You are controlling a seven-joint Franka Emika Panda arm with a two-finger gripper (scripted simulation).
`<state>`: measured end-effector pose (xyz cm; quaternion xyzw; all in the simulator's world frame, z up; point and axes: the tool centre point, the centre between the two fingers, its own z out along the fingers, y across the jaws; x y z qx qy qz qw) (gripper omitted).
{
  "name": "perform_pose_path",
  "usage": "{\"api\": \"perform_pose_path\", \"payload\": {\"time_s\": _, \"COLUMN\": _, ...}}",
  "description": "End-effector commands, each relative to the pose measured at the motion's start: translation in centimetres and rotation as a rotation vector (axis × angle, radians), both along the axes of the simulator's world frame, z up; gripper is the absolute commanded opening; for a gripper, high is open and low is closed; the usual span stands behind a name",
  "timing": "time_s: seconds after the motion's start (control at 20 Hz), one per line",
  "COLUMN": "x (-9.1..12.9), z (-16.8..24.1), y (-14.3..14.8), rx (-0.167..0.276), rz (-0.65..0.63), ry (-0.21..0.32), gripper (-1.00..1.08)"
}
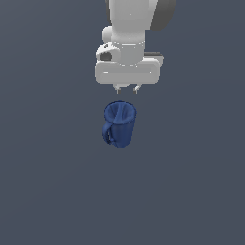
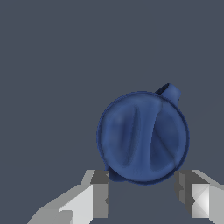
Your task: Pick up the object and move it to a goal position.
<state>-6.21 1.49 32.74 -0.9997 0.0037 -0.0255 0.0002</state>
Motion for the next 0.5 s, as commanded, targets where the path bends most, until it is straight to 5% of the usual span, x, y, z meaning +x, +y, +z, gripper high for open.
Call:
{"api": "perform_pose_path", "payload": {"time_s": 0.0, "x": 0.0, "z": 0.0, "y": 0.0, "rx": 0.001, "rz": -0.002, "ry": 0.000, "gripper": 0.28}}
{"api": "perform_pose_path", "payload": {"time_s": 0.45, "x": 1.3, "z": -0.7, "y": -0.8, "rx": 0.025, "rz": -0.088, "ry": 0.033, "gripper": 0.28}}
